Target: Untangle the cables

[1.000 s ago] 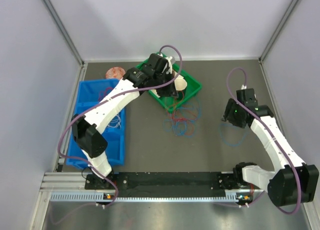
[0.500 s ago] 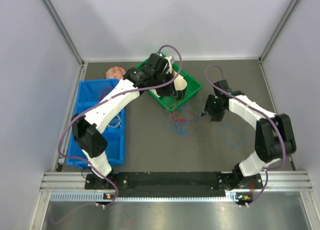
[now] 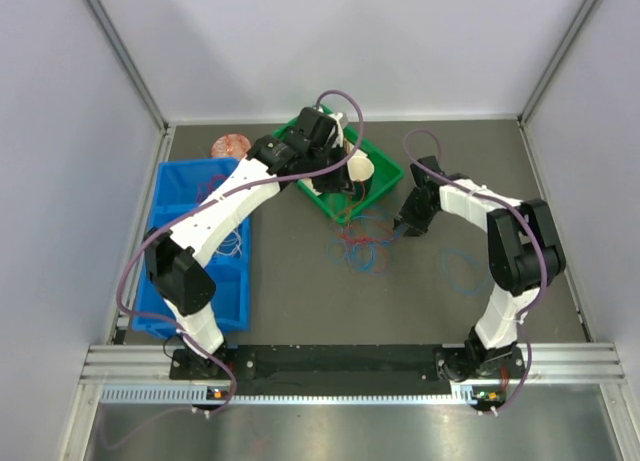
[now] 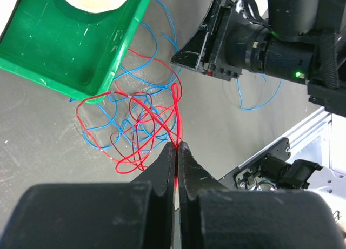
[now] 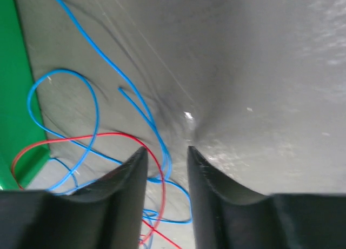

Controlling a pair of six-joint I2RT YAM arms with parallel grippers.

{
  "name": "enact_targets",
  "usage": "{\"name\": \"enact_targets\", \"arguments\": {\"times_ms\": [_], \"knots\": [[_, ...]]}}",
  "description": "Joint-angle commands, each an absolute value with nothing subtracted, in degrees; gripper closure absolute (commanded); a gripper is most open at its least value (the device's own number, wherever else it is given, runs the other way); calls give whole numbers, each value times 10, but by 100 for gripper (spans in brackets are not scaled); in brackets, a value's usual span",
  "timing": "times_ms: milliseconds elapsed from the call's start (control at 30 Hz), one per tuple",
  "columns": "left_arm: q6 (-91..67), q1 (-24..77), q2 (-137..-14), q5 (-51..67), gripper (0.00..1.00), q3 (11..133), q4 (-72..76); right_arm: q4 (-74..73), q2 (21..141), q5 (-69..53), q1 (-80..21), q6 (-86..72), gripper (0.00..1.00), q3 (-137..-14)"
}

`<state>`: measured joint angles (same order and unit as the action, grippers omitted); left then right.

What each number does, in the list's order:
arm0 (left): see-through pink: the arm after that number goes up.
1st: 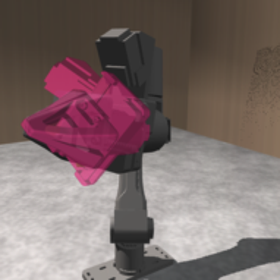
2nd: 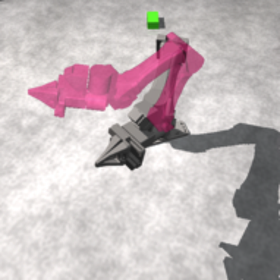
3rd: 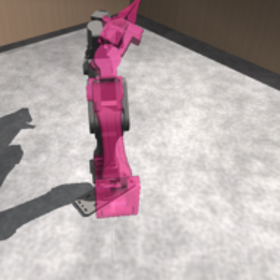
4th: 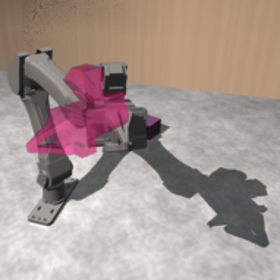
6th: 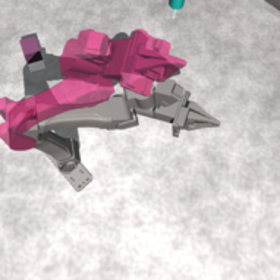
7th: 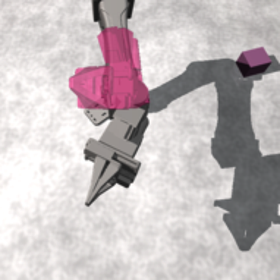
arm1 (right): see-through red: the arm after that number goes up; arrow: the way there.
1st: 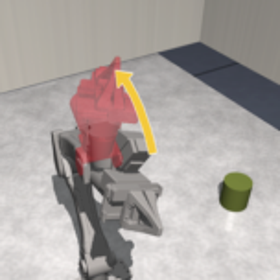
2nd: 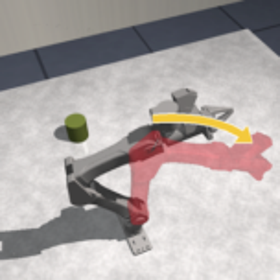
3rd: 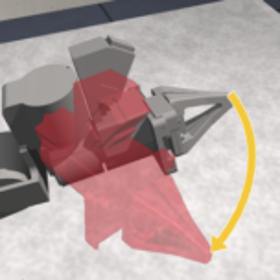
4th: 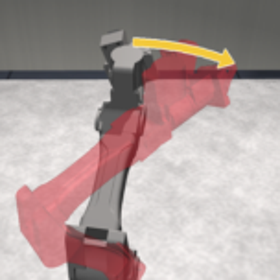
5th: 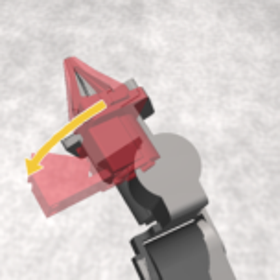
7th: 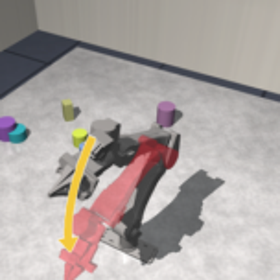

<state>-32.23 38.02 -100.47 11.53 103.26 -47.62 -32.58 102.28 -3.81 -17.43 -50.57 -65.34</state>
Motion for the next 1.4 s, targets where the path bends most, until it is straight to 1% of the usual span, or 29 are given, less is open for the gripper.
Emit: {"name": "enact_targets", "arguments": {"times_ms": [0,33,67,133,167,333,400,533,567,600,667,833,1100,1133,1233,1300,1333,1367], "knots": [[-336,374,-1002,113,100,1045,-453,-309,1041,-39,-188,-535,70,-679],[-336,374,-1001,111,100,1045,-452,-308,1040,-40,-189,-540,74,-678],[-337,373,-1000,107,100,1044,-451,-308,1040,-40,-188,-541,81,-678],[-338,368,-998,105,100,1043,-450,-305,1037,-40,-188,-543,90,-674],[-338,366,-997,104,100,1043,-449,-304,1035,-35,-188,-544,100,-670],[-344,346,-977,102,100,1043,-449,-305,973,-2,-167,-550,100,-631],[-348,338,-960,93,100,1042,-447,-306,913,33,-147,-550,100,-600],[-350,307,-924,84,100,1039,-428,-347,827,54,-42,-499,100,-574],[-349,301,-912,82,100,1041,-426,-355,811,55,-1,-486,100,-572],[-346,294,-907,81,100,1042,-426,-366,779,55,29,-458,100,-573],[-344,274,-895,78,100,1046,-430,-384,752,58,74,-433,100,-590],[-321,252,-879,74,100,1043,-434,-453,685,85,98,-375,100,-656],[-326,252,-880,85,100,1012,-430,-509,628,120,98,-358,100,-760],[-330,252,-881,90,100,1008,-425,-508,626,115,98,-355,100,-763],[-342,252,-877,114,100,1002,-400,-501,629,42,98,-350,100,-738],[-346,252,-882,128,100,1006,-393,-476,628,14,97,-339,100,-682],[-347,252,-882,133,100,1010,-389,-466,628,6,95,-334,90,-663],[-350,252,-883,139,100,1016,-386,-463,628,-16,87,-328,69,-640]]}}
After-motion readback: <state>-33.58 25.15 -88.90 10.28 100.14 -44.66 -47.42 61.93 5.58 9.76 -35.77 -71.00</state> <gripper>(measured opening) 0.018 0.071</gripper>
